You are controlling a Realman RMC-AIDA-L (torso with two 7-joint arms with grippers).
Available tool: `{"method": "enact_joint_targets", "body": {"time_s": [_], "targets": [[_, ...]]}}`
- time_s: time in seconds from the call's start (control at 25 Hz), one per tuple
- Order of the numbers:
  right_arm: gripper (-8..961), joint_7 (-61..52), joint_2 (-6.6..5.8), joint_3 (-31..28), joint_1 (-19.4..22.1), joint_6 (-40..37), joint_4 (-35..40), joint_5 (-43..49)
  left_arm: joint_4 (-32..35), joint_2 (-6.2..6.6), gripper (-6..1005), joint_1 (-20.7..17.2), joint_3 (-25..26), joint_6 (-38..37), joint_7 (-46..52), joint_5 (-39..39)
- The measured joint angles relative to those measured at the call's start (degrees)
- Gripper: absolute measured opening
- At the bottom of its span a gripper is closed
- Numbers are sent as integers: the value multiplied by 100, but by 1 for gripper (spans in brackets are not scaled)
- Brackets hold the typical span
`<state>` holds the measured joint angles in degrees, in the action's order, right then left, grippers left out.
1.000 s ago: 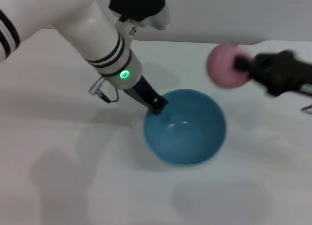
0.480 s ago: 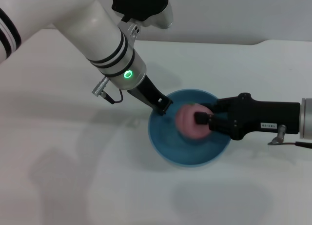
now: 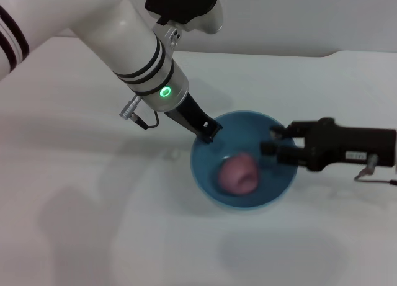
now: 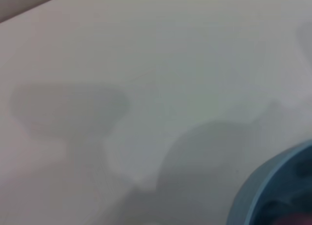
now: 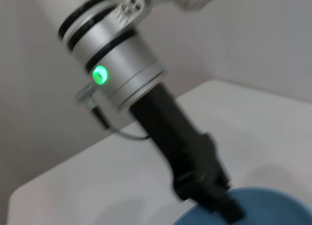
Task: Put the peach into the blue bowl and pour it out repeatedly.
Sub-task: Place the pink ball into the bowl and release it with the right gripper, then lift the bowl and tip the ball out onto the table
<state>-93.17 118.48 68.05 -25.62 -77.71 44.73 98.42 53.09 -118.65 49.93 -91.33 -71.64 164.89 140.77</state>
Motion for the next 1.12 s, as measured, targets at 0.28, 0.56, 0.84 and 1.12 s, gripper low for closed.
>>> {"method": "enact_joint_targets", "body": {"time_s": [0.28,0.56,0.84,1.12], "targets": [[485,15,-5,-1250,377,-227,16,-788,-1,-1,-1,-80,27,243,0,1],[485,7,-51,-2641,858,-340,-235,-697,-16,-1,-1,-433,-140,1316,-6,-696],[485,-71,-73,-3573,1039,-395,-328,454,13,10,-1,-795,-404,2112,-29,-1023],[485,-255,-82,-4311,1251,-1035,-295,912,96,29,-2,-815,-561,2771,-60,-1031]]}}
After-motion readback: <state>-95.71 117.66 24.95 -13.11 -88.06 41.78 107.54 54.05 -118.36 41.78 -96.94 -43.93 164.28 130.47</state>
